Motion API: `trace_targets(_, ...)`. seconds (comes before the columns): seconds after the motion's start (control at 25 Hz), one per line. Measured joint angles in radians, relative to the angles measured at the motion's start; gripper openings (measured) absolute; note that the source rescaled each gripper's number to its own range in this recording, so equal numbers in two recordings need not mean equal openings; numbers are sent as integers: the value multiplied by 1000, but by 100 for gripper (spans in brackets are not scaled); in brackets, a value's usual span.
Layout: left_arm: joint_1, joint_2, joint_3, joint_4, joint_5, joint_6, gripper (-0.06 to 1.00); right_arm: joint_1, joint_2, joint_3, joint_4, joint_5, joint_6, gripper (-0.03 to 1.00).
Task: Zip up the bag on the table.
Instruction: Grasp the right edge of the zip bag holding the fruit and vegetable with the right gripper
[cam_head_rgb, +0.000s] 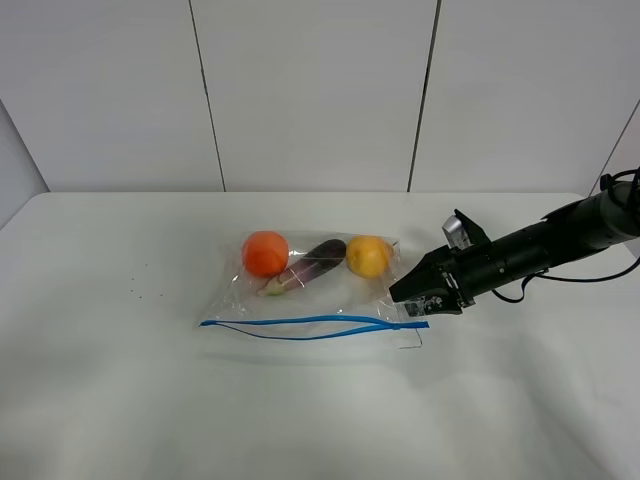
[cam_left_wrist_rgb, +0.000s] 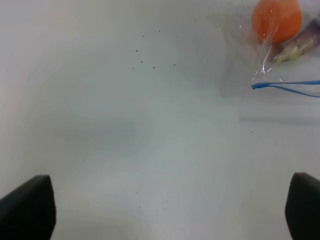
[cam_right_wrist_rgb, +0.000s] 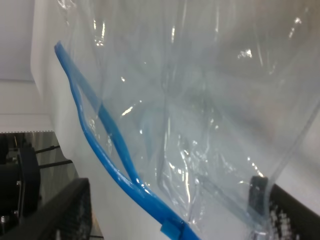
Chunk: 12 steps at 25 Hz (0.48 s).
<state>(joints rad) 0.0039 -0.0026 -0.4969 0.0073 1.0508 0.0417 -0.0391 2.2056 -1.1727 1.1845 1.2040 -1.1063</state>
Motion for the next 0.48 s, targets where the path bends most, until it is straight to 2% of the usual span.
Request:
trace_targets(0.28,0,0,0,0,0,0,100,0,0,0,-9,0,5,69)
trace_targets(0.48,0,0,0,0,0,0,100,0,0,0,-9,0,5,54)
